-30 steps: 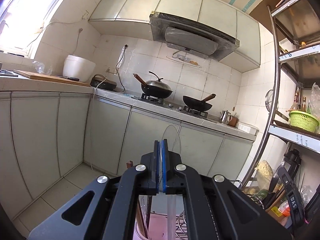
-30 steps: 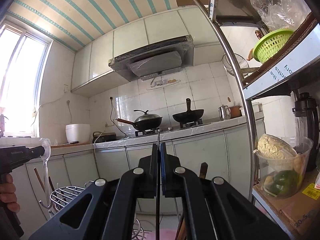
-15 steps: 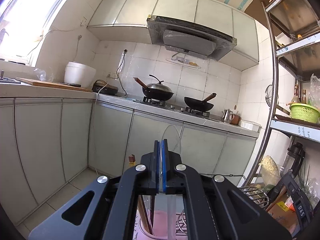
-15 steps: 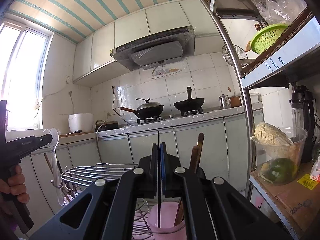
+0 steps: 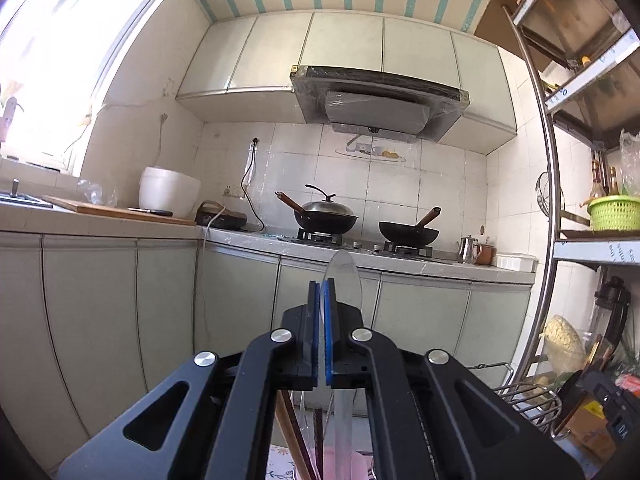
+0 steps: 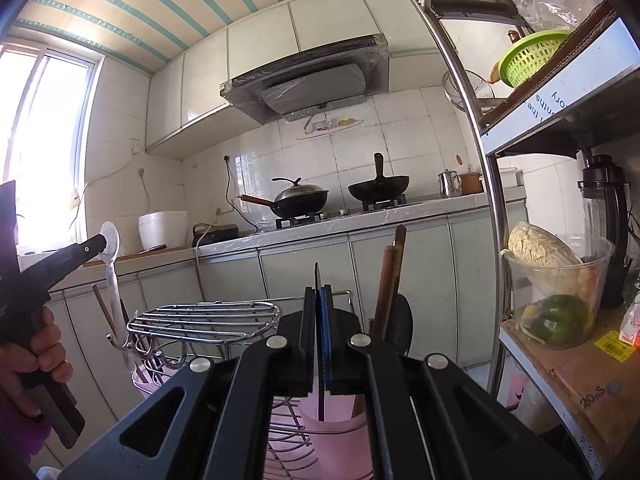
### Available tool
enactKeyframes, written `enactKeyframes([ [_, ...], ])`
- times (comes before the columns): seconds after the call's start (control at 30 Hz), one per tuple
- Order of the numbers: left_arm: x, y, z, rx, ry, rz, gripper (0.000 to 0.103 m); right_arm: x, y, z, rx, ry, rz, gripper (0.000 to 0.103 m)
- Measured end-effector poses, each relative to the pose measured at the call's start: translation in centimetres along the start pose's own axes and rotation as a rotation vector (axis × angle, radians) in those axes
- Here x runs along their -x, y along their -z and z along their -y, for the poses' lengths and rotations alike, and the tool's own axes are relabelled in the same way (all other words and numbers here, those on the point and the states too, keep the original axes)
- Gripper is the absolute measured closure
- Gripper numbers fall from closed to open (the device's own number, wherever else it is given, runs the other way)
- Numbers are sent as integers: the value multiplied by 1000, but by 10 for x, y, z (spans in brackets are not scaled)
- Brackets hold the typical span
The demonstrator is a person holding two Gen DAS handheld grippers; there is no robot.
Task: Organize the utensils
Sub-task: 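Lower the spoon and knife into the pink cups and open both grippers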
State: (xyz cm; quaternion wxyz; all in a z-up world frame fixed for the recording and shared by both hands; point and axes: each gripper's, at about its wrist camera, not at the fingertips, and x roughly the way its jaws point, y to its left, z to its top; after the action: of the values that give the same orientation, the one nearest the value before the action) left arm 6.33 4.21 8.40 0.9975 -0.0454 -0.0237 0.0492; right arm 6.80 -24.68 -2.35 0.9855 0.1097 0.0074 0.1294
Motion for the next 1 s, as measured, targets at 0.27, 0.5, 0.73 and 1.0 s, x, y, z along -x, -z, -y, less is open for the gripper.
enactKeyframes([
  [0.27, 0, 22, 10, -64, -21, 8, 102, 0, 4, 0, -1, -1, -24, 100],
  [0.5, 14, 29, -2, -37, -18, -59, 102, 7, 7, 0, -6, 3, -46, 100],
  [0.73, 28, 36, -11, -3, -9, -126, 102, 13, 10, -1, -20, 4, -74, 100],
  [1.0, 35, 59, -13, -17, 25, -224, 102, 18, 22, -5, -7, 21, -117, 100],
])
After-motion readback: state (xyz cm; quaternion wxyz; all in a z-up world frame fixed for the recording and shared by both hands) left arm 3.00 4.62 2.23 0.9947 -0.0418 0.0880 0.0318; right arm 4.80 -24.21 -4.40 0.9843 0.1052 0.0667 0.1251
